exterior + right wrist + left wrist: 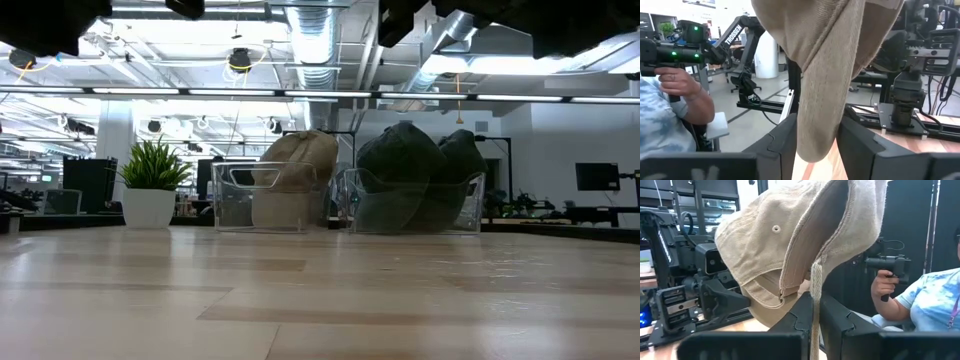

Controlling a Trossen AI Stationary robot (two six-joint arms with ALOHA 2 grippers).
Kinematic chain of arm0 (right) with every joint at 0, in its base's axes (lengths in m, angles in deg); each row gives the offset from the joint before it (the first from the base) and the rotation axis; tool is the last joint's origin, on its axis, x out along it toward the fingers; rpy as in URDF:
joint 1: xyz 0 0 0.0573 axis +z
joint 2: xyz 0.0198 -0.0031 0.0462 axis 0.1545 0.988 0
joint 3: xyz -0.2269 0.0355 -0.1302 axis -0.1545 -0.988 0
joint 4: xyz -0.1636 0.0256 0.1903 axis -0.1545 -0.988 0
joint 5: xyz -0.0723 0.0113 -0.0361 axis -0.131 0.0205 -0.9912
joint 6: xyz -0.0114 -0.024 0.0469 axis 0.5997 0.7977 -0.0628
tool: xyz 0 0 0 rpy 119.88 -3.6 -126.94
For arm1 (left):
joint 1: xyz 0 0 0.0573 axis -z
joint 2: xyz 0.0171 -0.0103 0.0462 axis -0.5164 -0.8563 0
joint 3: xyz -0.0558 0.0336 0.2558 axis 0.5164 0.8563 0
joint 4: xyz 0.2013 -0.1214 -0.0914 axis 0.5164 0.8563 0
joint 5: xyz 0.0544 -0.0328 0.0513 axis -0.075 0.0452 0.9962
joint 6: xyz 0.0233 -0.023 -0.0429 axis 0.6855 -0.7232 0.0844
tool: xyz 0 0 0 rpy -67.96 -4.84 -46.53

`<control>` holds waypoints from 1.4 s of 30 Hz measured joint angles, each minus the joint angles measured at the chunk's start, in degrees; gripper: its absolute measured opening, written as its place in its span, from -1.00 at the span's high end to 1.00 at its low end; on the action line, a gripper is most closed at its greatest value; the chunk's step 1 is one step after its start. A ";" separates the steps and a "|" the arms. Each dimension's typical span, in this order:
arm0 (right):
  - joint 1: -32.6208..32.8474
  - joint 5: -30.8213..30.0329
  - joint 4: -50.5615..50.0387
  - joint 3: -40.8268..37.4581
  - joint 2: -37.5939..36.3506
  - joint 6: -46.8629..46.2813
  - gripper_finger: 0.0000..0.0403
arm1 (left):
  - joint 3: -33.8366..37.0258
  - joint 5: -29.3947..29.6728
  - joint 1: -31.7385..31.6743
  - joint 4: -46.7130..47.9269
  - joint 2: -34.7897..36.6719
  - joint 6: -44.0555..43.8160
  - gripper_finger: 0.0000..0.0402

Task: Pick & Place hat
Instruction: Put the light brown cap into the left transparent bin

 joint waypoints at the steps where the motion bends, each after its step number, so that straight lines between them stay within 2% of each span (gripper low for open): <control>1: -0.02 -0.05 -0.01 0.00 0.00 0.00 0.41 | 0.00 0.00 -0.18 0.01 0.00 0.00 0.91; 7: -0.06 -3.94 -0.01 0.00 0.00 -0.03 0.64 | 0.00 0.22 -0.63 -0.04 0.01 0.00 0.91; 12: -0.11 -2.78 -0.04 0.00 0.00 0.49 0.94 | 0.00 0.32 -0.67 -0.29 0.04 0.00 0.90; 21: -0.15 -2.69 -0.08 0.00 0.00 0.49 0.96 | 0.00 0.88 -0.65 -0.37 0.09 -0.19 0.88; 32: -0.32 -3.25 -0.07 0.00 0.00 0.51 0.99 | 0.00 1.49 -0.67 0.06 0.00 -3.19 0.51; 42: -0.35 -5.00 -0.04 0.00 0.00 0.42 0.99 | -0.02 1.49 -5.34 3.09 0.00 -3.21 0.41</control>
